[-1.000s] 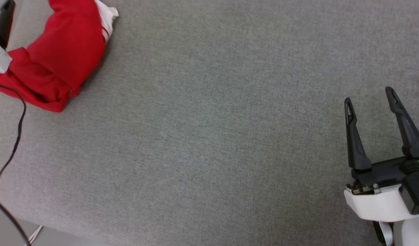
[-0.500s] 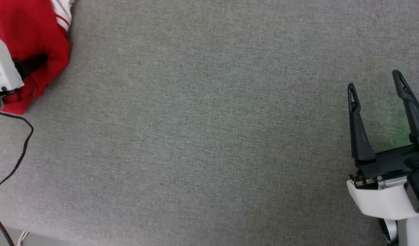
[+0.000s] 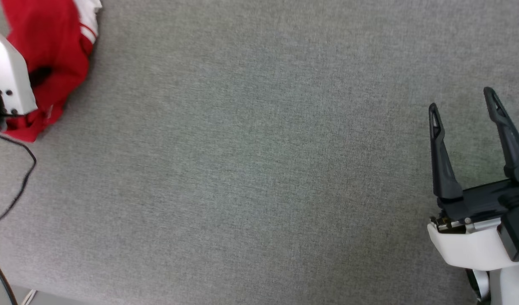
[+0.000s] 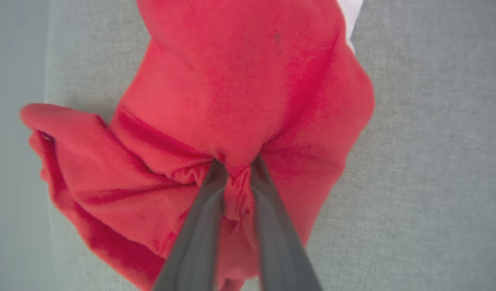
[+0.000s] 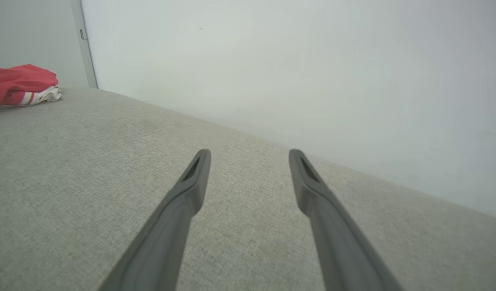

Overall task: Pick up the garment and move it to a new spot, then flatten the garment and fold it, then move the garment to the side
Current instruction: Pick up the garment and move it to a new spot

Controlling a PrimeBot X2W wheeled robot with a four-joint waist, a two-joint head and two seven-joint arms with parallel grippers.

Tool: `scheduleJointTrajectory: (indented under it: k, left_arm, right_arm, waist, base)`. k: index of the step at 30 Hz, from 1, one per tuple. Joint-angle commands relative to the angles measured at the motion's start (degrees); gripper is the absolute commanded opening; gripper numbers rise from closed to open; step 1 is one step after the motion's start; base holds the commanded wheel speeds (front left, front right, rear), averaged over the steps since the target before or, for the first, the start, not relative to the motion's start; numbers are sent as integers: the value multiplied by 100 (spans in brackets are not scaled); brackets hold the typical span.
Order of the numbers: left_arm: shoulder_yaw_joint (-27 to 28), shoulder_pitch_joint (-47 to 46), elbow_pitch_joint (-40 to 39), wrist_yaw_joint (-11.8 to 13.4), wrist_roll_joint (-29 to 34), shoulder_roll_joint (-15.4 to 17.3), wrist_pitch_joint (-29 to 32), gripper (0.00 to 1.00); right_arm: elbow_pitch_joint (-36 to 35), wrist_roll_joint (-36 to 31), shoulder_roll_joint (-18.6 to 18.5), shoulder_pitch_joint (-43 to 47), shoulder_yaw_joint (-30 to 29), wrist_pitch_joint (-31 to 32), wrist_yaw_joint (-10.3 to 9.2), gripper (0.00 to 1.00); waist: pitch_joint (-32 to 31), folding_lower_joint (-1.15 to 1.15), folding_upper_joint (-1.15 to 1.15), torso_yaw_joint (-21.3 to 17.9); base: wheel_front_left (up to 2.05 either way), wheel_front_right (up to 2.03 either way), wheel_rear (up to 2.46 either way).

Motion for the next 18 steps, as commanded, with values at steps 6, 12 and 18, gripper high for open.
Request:
scheduleJointTrajectory:
  k: [6, 12, 18]
  left_arm:
    - [-507, -757, -896, -2, 197, 470, -630, 0]
    - [-1051, -1377, -1776, -2, 436, 543, -658, 0]
    - [-1630, -2011, -2474, -1, 612, 372, -560, 0]
  right_arm:
    - [169, 198, 140, 196, 49, -12, -4, 100]
    - [286, 312, 237, 284, 110, -12, -3, 100]
    - [351, 444, 311, 377, 167, -12, -4, 100]
  waist:
    - [-886, 0, 0, 50]
    - [-1357, 0, 0, -20]
    - [-1783, 0, 0, -352]
  base:
    - [0, 0, 0]
    - [0, 0, 0]
    - [0, 0, 0]
